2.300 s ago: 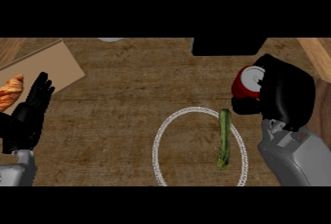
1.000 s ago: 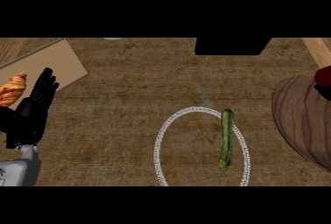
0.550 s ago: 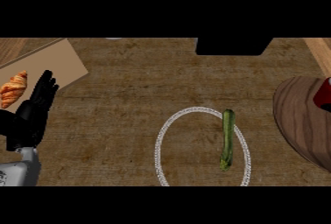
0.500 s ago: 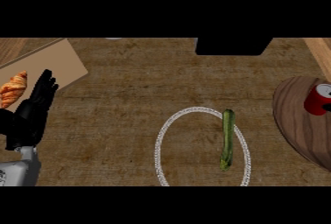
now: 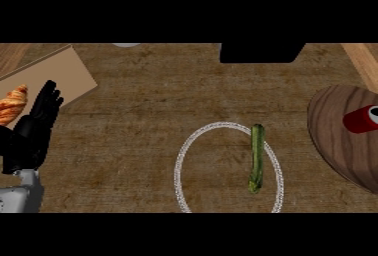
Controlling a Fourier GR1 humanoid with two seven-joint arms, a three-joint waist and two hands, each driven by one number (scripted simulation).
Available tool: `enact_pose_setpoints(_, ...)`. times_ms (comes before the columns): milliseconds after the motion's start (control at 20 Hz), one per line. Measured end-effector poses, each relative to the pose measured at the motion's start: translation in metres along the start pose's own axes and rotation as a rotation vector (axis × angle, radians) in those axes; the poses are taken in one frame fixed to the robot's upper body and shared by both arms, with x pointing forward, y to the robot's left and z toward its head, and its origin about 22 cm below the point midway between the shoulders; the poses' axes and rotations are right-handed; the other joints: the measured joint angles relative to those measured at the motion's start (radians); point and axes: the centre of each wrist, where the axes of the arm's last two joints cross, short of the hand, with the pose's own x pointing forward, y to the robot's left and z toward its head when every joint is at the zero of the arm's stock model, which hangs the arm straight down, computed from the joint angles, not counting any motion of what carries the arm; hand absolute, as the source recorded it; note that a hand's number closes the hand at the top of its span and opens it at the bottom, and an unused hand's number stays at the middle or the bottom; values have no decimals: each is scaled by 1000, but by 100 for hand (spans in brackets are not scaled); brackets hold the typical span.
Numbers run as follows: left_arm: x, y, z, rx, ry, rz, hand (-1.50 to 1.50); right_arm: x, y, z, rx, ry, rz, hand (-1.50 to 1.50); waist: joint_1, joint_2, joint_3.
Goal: Pick the can from the placemat and place it in the bowl
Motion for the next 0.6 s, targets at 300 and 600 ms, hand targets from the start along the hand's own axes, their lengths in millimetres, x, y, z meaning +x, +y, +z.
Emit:
enact_pose_setpoints(300, 3, 4, -2, 12, 2, -1, 0, -26, -51, 6, -98, -32, -319, -150, -15, -3, -1)
enact_pose_setpoints(600, 2, 8, -2, 15, 0, -3, 0, -85, -117, 38, -112, -5, -399, -150, -10, -1, -2)
